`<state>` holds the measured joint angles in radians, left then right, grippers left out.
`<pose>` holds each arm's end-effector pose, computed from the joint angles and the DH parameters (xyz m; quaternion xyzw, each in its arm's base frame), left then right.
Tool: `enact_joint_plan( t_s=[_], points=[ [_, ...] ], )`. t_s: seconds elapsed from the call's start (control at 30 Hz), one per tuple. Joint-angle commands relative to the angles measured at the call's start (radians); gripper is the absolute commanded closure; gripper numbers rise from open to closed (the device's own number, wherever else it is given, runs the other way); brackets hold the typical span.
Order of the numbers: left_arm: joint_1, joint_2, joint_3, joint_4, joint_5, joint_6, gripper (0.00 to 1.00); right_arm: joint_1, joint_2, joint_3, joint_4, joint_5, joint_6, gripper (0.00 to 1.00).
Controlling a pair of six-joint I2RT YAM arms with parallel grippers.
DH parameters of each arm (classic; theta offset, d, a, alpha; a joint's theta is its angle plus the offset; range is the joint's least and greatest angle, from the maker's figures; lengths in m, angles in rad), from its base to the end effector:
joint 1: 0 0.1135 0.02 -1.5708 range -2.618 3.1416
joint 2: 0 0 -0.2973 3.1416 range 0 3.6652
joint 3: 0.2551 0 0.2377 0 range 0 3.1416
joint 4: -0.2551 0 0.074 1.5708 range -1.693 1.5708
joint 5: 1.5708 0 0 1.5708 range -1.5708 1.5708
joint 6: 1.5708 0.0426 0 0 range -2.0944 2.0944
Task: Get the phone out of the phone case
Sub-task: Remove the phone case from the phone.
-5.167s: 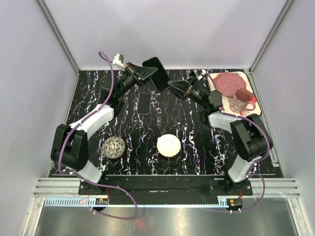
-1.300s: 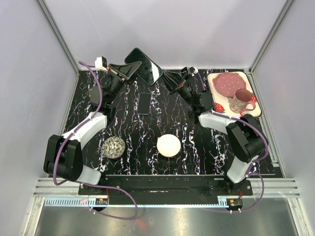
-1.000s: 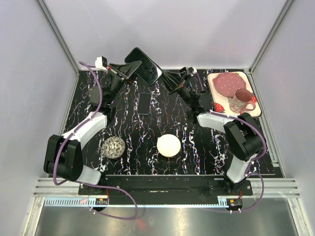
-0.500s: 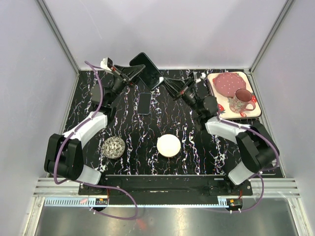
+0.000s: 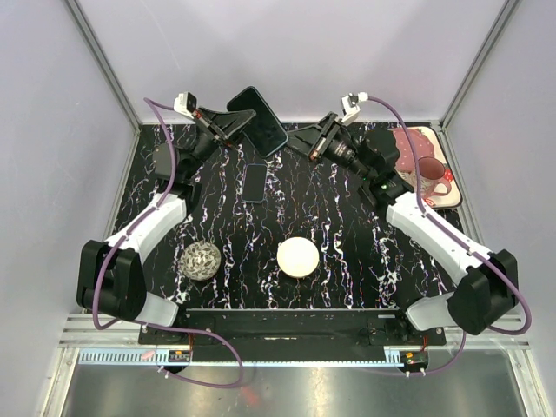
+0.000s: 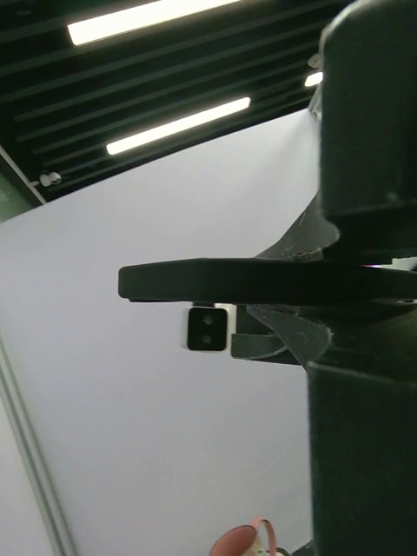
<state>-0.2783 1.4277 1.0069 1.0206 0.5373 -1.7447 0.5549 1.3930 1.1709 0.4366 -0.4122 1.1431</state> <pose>0.2857 -0.1043 0.4310 -0.1267 0.4914 -0.7885 0.3475 0.2591 0.1807 0.4380 0.0255 0.6339 0.6570 0.4073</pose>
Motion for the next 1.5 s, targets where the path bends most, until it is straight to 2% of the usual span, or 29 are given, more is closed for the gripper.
enact_joint_plan(
  t_s=[0.0, 0.13, 0.2, 0.27, 0.37, 0.47, 0.6, 0.73, 0.8, 0.87, 0.9, 0.93, 0.97, 1.0, 1.03, 1.07, 1.1, 1.13, 1.3, 1.4, 1.43, 1.47],
  points=[
    [-0.065, -0.078, 0.116, 0.184, 0.185, -0.088, 1.00, -0.009, 0.107, 0.036, -0.291, -0.181, -0.149, 0.68],
    [-0.065, -0.044, 0.145, 0.173, 0.246, -0.088, 1.00, -0.018, 0.142, 0.093, -0.274, -0.341, -0.152, 0.62],
    [-0.071, -0.033, 0.148, 0.125, 0.262, -0.056, 1.00, -0.021, 0.158, 0.108, -0.233, -0.364, -0.134, 0.61],
    [-0.088, -0.026, 0.148, 0.095, 0.280, -0.030, 1.00, -0.027, 0.181, 0.115, -0.194, -0.385, -0.089, 0.61],
    [-0.104, 0.003, 0.134, 0.140, 0.288, -0.033, 1.00, -0.041, 0.233, 0.119, -0.061, -0.419, 0.022, 0.62],
    [-0.105, 0.042, 0.127, 0.189, 0.291, -0.061, 1.00, -0.049, 0.308, 0.133, 0.216, -0.464, 0.196, 0.76],
    [-0.108, 0.105, 0.125, 0.275, 0.311, -0.113, 1.00, -0.062, 0.379, 0.133, 0.424, -0.502, 0.369, 1.00],
    [-0.105, 0.189, 0.121, 0.371, 0.323, -0.159, 1.00, -0.099, 0.358, 0.041, 0.461, -0.487, 0.393, 1.00],
    [-0.104, 0.224, 0.107, 0.357, 0.329, -0.139, 1.00, -0.137, 0.322, -0.006, 0.384, -0.461, 0.322, 1.00],
    [-0.095, 0.232, 0.075, 0.325, 0.307, -0.098, 0.92, -0.164, 0.246, -0.078, 0.235, -0.423, 0.252, 1.00],
    [-0.088, 0.231, 0.052, 0.308, 0.300, -0.079, 0.83, -0.191, 0.213, -0.098, 0.161, -0.366, 0.203, 1.00],
    [-0.084, 0.232, 0.047, 0.282, 0.303, -0.035, 0.62, -0.203, 0.146, -0.120, 0.081, -0.335, 0.091, 1.00],
    [-0.082, 0.234, 0.044, 0.233, 0.308, -0.013, 0.49, -0.213, 0.114, -0.126, -0.070, -0.300, 0.040, 1.00],
    [-0.082, 0.238, 0.047, 0.207, 0.316, 0.006, 0.41, -0.229, 0.085, -0.129, -0.134, -0.228, -0.048, 1.00],
    [-0.082, 0.243, 0.050, 0.164, 0.323, 0.037, 0.27, -0.237, 0.040, -0.131, -0.188, -0.196, -0.086, 1.00],
    [-0.085, 0.247, 0.053, 0.148, 0.328, 0.050, 0.24, -0.242, 0.023, -0.129, -0.276, -0.165, -0.118, 1.00],
    [-0.084, 0.255, 0.056, 0.136, 0.334, 0.059, 0.08, -0.248, 0.011, -0.126, -0.310, -0.110, -0.172, 1.00],
    [-0.084, 0.260, 0.058, 0.110, 0.337, 0.076, 0.01, -0.253, -0.009, -0.120, -0.341, -0.082, -0.195, 1.00],
    [-0.081, 0.258, 0.046, -0.037, 0.346, 0.164, 0.01, -0.254, -0.035, -0.082, -0.524, 0.080, -0.353, 1.00],
    [-0.065, 0.221, 0.035, -0.264, 0.308, 0.302, 0.01, -0.253, -0.048, -0.045, -0.646, 0.200, -0.472, 1.00],
    [-0.062, 0.196, 0.044, -0.463, 0.293, 0.421, 0.01, -0.250, -0.051, -0.027, -0.682, 0.237, -0.506, 1.00],
    [-0.062, 0.186, 0.062, -0.587, 0.270, 0.495, 0.01, -0.251, -0.046, -0.017, -0.744, 0.272, -0.540, 1.00]
  ],
)
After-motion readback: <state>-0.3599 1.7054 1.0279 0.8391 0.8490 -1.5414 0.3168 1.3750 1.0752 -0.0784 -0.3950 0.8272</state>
